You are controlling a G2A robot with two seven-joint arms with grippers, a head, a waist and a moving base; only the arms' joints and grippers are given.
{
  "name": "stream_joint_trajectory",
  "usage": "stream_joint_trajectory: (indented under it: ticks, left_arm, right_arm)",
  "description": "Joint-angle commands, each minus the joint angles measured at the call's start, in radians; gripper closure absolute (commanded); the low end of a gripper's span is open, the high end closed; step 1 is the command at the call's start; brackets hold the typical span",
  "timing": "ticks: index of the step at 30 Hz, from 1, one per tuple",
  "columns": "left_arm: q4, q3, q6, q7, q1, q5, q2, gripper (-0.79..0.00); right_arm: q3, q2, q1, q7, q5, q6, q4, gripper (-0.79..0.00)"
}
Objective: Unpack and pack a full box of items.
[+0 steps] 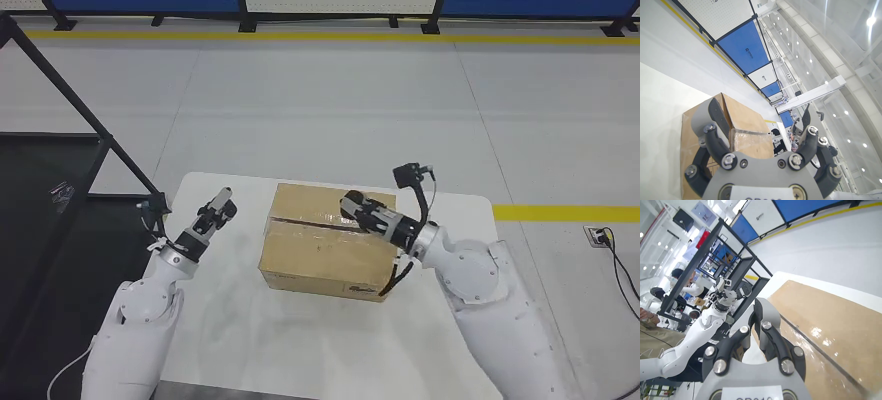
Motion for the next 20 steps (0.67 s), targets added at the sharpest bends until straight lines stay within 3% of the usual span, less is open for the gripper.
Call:
stream_joint_trajectory:
  ticks: [1, 4, 5, 6, 7, 8, 11, 15, 20]
  left_arm:
    - [0.006, 0.002, -0.004, -0.004, -0.010, 0.000, 0.000, -0.785]
    - [0.013, 0.000, -0.014, -0.006, -0.023, -0.005, 0.001, -0.785]
    - [0.013, 0.000, -0.014, -0.006, -0.023, -0.005, 0.001, -0.785]
    - [0.013, 0.000, -0.014, -0.006, -0.023, -0.005, 0.001, -0.785]
    - [0.013, 0.000, -0.014, -0.006, -0.023, -0.005, 0.001, -0.785]
    - [0.014, 0.000, -0.014, -0.006, -0.024, -0.005, 0.001, -0.785]
    - [0.013, 0.000, -0.014, -0.006, -0.023, -0.005, 0.001, -0.785]
    - [0.013, 0.000, -0.014, -0.006, -0.023, -0.005, 0.001, -0.785]
    - [0.013, 0.000, -0.014, -0.006, -0.023, -0.005, 0.001, -0.784]
  right_arm:
    - [0.057, 0.010, -0.083, -0.028, -0.022, 0.017, -0.083, 0.000]
    - [0.122, 0.020, -0.170, -0.086, -0.052, 0.047, -0.153, 0.000]
    - [0.143, 0.022, -0.198, -0.114, -0.061, 0.073, -0.167, -0.126]
    - [0.156, 0.023, -0.215, -0.135, -0.074, 0.100, -0.177, -0.785]
    - [0.156, 0.023, -0.215, -0.135, -0.074, 0.100, -0.177, -0.785]
    - [0.153, 0.023, -0.214, -0.133, -0.073, 0.097, -0.176, -0.012]
    - [0.157, 0.023, -0.217, -0.138, -0.075, 0.105, -0.177, -0.162]
    - [0.156, 0.023, -0.215, -0.135, -0.074, 0.099, -0.177, -0.434]
    - [0.156, 0.023, -0.215, -0.135, -0.074, 0.100, -0.177, -0.656]
